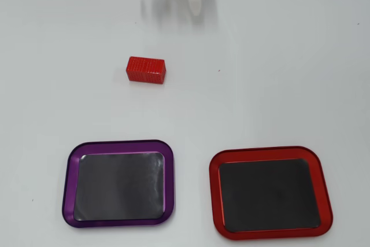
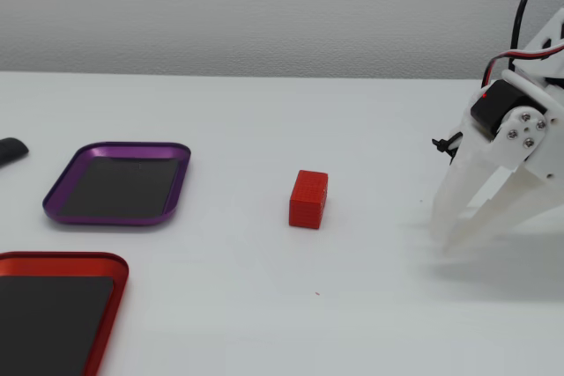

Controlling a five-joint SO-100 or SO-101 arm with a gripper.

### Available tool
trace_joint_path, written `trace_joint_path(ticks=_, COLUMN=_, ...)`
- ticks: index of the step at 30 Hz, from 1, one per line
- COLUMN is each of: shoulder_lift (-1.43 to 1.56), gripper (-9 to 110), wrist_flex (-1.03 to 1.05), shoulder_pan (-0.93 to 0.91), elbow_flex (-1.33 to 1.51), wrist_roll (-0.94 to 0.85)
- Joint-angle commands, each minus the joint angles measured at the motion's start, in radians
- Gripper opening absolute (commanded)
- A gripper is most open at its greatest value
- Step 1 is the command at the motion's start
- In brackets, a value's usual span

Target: Grasp a red block and put it in the left red dish.

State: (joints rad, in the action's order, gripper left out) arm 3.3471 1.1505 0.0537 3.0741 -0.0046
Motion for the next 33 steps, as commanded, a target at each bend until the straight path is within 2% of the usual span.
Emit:
trace_joint_path(ticks=1, shoulder_lift=0.064, gripper=1, wrist_flex=-0.014, shoulder_pan=-0.061, elbow_flex=-0.058, wrist_roll=-0.006)
trace_joint_path(ticks=10, shoulder_lift=0.061, gripper=0, wrist_flex=-0.012, shoulder_pan=-0.198, elbow_flex=-0.172, wrist_roll=-0.006)
trace_joint_path(ticks=17, shoulder_lift=-0.018, gripper=0, wrist_flex=-0.032, shoulder_pan=-0.195, elbow_flex=-0.302, wrist_roll=-0.006)
trace_joint_path(ticks=21, shoulder_lift=-0.291, gripper=1, wrist_flex=-0.081, shoulder_pan=-0.199, elbow_flex=-0.451, wrist_roll=-0.008)
trace_joint_path(ticks=26, shoulder_lift=-0.758, gripper=5, wrist_flex=-0.072, shoulder_pan=-0.199, elbow_flex=-0.765, wrist_roll=0.002)
trace_joint_path(ticks=33, shoulder_lift=-1.290, gripper=23, wrist_flex=0.012, shoulder_pan=-0.199, elbow_flex=-1.094, wrist_roll=0.003)
